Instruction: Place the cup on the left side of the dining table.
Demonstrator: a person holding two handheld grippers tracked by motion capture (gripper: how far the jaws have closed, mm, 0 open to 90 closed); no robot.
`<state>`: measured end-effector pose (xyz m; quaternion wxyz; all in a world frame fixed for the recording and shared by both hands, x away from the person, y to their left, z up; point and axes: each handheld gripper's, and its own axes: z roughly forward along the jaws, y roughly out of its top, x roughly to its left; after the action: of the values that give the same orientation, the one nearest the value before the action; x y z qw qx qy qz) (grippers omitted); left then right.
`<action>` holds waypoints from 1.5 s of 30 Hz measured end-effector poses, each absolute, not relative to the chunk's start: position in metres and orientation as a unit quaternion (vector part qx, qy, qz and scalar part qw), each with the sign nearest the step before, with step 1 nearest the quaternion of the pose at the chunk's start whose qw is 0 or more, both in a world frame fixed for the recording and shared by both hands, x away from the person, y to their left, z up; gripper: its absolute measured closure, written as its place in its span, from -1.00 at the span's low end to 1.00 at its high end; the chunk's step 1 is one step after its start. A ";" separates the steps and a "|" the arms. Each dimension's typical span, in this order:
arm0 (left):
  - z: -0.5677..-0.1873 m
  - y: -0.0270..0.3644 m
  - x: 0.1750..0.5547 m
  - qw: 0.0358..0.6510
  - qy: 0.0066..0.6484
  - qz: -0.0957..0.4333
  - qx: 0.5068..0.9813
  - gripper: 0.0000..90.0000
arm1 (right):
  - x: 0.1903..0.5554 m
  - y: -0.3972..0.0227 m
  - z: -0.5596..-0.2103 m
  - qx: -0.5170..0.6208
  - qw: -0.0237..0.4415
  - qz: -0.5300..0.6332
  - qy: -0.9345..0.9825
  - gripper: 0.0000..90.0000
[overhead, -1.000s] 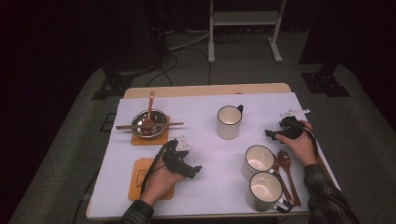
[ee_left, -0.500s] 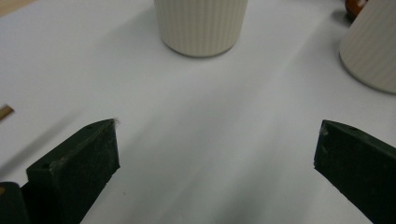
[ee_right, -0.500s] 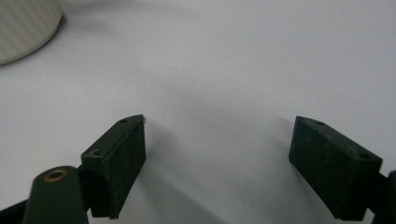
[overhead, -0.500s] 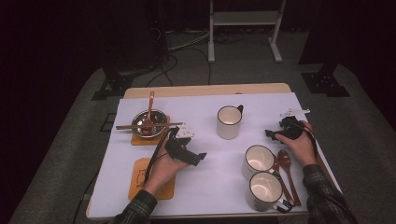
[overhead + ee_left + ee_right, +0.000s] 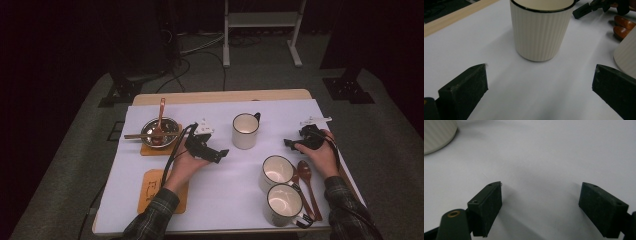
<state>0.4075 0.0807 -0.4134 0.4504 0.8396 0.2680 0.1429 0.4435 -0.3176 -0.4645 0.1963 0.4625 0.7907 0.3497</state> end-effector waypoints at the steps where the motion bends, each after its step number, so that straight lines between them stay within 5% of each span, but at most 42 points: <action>1: -0.413 0.081 0.407 0.450 0.268 0.143 0.840 -1.00 | 0.444 -0.318 -0.465 0.463 0.196 0.350 0.791 -0.62; 45: -0.435 0.002 0.468 0.500 0.224 0.130 0.826 -1.00 | 0.444 -0.318 -0.465 0.462 0.196 0.350 0.791 -0.62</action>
<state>0.4675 0.0016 -0.4351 0.4998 0.8264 0.2241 0.1302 0.4438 -0.3179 -0.4647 0.1965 0.4618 0.7908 0.3503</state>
